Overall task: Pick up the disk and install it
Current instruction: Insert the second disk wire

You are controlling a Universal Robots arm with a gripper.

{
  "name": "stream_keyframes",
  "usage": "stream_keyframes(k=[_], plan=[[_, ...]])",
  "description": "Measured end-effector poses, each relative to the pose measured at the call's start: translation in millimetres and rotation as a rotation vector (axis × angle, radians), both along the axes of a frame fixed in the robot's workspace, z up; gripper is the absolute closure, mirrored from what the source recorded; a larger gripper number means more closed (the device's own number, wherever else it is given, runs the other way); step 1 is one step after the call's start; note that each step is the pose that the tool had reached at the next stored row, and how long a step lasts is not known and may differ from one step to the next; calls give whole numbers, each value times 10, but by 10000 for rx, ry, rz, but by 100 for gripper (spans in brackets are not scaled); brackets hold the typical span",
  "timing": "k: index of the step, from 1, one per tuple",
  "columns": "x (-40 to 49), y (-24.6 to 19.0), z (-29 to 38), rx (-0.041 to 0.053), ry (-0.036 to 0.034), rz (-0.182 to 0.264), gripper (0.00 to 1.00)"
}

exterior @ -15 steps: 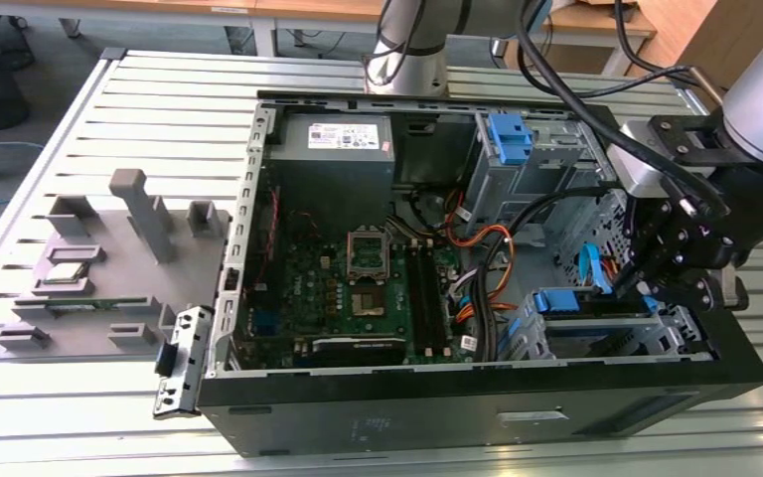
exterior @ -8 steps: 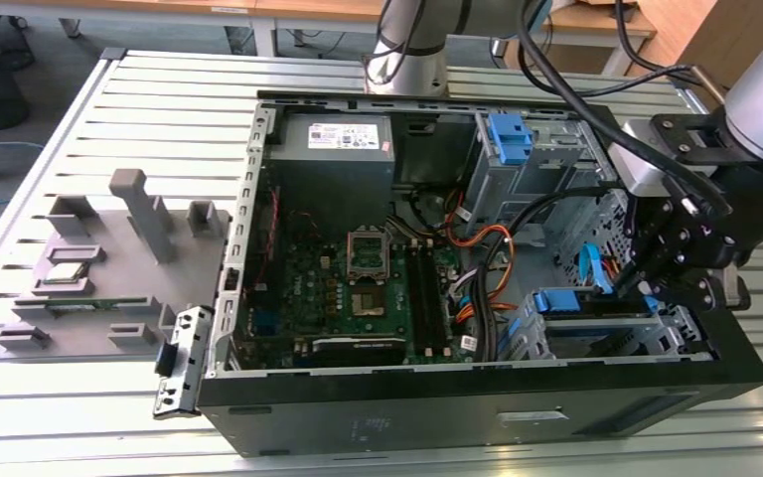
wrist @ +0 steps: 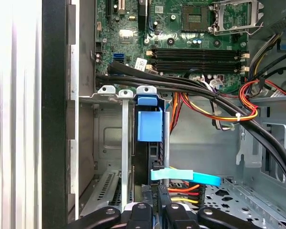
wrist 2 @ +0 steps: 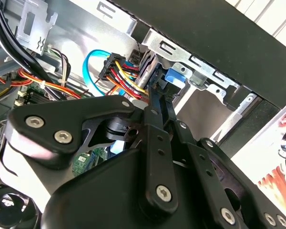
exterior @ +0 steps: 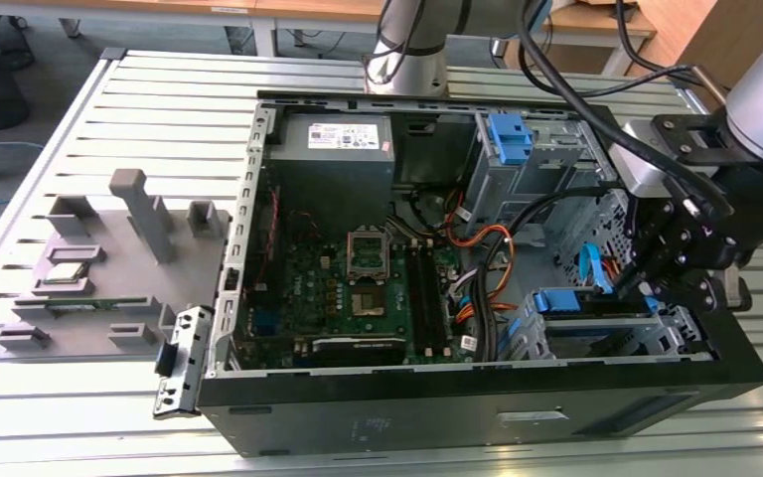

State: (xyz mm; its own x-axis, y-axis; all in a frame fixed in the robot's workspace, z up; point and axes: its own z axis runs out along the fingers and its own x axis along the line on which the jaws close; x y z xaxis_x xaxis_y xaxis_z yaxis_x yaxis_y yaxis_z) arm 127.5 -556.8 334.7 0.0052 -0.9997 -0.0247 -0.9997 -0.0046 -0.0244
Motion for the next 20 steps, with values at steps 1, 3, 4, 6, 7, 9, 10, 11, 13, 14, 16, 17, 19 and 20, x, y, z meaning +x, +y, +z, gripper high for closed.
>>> stream_keyframes(k=[1,3,4,6,7,9,10,11,13,14,16,17,19,20], plan=[[0,0,-1,-1,0,-1,83],[0,0,-8,-2,0,0,83],[0,-1,-10,-4,0,0,83],[0,-2,-14,-4,0,0,83],[0,-2,-18,-3,0,-1,83],[0,-3,-25,-8,0,0,83],[0,-3,-29,-8,0,0,83],[0,-4,-31,-7,0,0,83],[0,-4,-35,-2,0,0,83],[0,-3,-35,-1,0,-1,83],[0,-4,-31,2,0,-1,83],[0,-3,-25,9,0,-1,83],[0,-4,-10,8,0,-1,83],[0,-4,-6,3,0,-1,83]])
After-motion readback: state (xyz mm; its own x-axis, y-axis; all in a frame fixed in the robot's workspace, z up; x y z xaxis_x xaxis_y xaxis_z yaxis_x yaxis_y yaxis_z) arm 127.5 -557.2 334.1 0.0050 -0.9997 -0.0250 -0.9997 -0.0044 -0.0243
